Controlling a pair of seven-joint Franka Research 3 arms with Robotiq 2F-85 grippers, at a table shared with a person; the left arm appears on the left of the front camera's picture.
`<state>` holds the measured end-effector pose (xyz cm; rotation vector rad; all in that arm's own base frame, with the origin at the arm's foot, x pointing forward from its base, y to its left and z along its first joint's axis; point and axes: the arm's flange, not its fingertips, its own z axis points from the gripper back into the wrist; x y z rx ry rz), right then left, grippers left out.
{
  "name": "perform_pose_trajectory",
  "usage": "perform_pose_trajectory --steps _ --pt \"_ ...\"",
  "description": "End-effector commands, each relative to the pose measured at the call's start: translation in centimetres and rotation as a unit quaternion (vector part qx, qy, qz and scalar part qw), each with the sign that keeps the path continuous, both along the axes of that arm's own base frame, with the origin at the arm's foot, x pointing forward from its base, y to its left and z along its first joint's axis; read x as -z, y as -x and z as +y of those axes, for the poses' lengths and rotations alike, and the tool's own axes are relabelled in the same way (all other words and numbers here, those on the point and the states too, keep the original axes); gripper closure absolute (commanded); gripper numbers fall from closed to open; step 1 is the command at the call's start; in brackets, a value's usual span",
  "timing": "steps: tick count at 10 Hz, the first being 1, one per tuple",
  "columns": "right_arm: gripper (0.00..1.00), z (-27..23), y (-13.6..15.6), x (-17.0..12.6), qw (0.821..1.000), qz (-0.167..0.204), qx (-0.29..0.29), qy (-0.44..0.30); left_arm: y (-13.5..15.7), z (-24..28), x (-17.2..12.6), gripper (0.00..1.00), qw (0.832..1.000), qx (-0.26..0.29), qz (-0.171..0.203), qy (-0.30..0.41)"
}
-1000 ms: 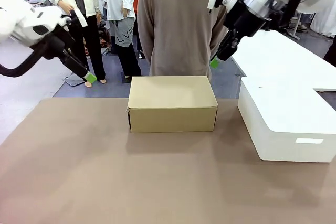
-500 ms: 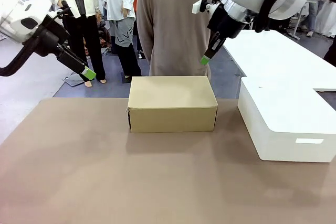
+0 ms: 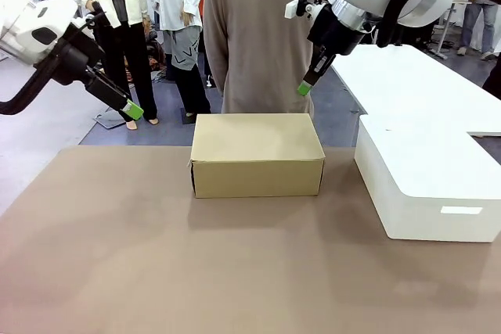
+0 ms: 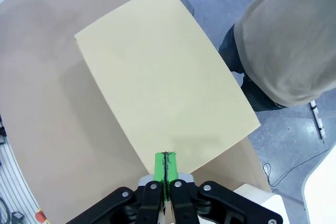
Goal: Pack the shoes into the box.
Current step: Press down on the lid of the Shoes Box.
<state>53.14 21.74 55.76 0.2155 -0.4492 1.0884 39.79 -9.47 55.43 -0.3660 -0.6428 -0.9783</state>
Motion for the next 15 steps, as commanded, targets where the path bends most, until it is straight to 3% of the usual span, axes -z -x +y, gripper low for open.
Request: perform_pose_trajectory --steps 1,2,5,7,10,13,15 --pt "1.0 -0.4 0.5 0.2 1.0 -0.003 -0.011 -0.001 -0.1 0.1 -0.1 0.0 1.0 0.001 0.001 -0.001" --pt "1.0 0.0 0.0 0.0 1.0 0.0 0.0 0.0 -0.1 0.1 -0.1 0.0 1.0 0.001 0.001 -0.001" --pt "1.0 4.0 -2.8 0.4 0.996 0.056 0.069 -0.032 -0.1 0.1 -0.1 0.0 1.0 0.001 0.001 -0.001" --pt "1.0 6.1 -5.0 1.4 0.991 0.067 0.112 -0.037 -0.1 0.1 -0.1 0.0 1.0 0.001 0.001 -0.001" --pt "1.0 8.0 -7.6 4.4 0.982 0.069 0.176 -0.028 -0.1 0.1 -0.1 0.0 1.0 0.001 0.001 -0.001" --pt "1.0 9.1 -9.3 7.3 0.977 0.095 0.189 -0.017 -0.1 0.1 -0.1 0.0 1.0 0.001 0.001 -0.001" --pt "1.0 9.9 -9.8 9.5 0.975 0.085 0.205 0.002 -0.1 0.1 -0.1 0.0 1.0 0.001 0.001 -0.001"
